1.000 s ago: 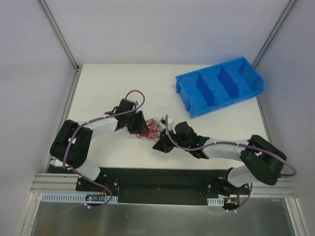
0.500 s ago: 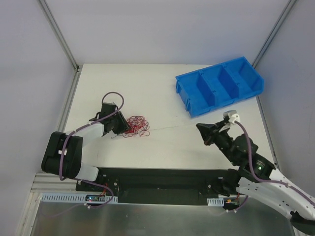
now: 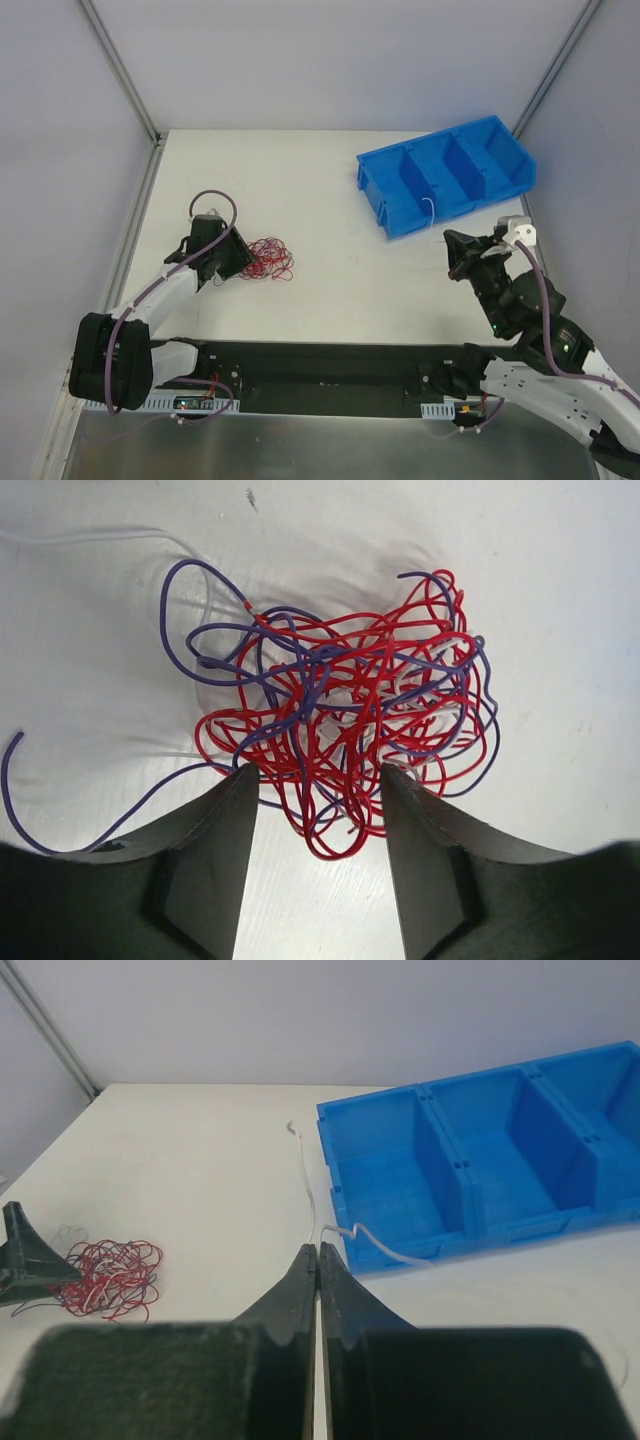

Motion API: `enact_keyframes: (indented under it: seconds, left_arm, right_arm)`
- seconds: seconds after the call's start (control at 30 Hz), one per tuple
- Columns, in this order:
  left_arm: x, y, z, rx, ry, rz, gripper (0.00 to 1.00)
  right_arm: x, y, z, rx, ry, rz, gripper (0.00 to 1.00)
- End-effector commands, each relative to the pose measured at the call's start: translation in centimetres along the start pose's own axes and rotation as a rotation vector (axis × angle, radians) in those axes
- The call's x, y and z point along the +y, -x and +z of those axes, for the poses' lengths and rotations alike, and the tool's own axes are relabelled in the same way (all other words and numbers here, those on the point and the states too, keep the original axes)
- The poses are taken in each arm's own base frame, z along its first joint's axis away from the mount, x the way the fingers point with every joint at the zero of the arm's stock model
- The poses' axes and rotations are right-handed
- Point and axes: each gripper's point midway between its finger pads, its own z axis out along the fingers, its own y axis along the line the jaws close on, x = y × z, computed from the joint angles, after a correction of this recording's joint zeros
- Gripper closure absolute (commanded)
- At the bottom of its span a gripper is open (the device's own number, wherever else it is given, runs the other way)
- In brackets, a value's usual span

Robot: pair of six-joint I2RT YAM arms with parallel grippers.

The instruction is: Untangle the cables

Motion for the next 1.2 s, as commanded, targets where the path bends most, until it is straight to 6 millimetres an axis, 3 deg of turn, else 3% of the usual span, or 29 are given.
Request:
enact_keyframes:
  seconds: [0.0, 0.13, 0.33, 0.5, 0.63, 0.73, 1.0, 1.17]
  left_arm:
    - [-2.3, 0.7, -1.9, -0.012, -0.099, 0.033, 0.42]
    - [-5.7, 1.2, -4.6, -0.019, -0.262, 0.108, 0.25]
    - [-9.7, 1.5, -9.1, -0.044, -0.463, 0.175, 0.16]
    - [-10.8, 1.0, -11.3, -0.043, -0.542, 0.197, 0.12]
    - [-10.7, 0.7, -11.5, -0.04, -0.549, 0.213, 0.1]
    - [-10.8, 0.6, -11.5, -0.033, -0.552, 0.211, 0.09]
    - [-10.7, 0.3, -11.5, -0.019, -0.559, 0.219, 0.09]
    - [-11.0, 0.6, -11.1, -0.006, -0.55, 0.214, 0.1]
  right_arm:
    - [-0.2, 1.5, 1.6, 0.049, -0.088, -0.104, 1.0]
    - [-0.2, 3.1, 3.3, 0.064, -0.146, -0.17, 1.0]
    - [-0.2, 5.3, 7.2, 0.053, -0.127, -0.101, 1.0]
    - [0.0, 7.0, 10.1, 0.062, -0.101, -0.032, 1.0]
    - [-0.1, 9.8, 11.8, 0.026, -0.091, -0.016, 1.0]
    - [-0.4, 10.6, 13.0, 0.021, -0.102, -0.013, 1.0]
    - [-1.8, 9.1, 16.5, 0.06, -0.112, -0.015, 1.0]
    - [-2.6, 5.8, 20.0, 0.111, -0.103, 0.012, 1.0]
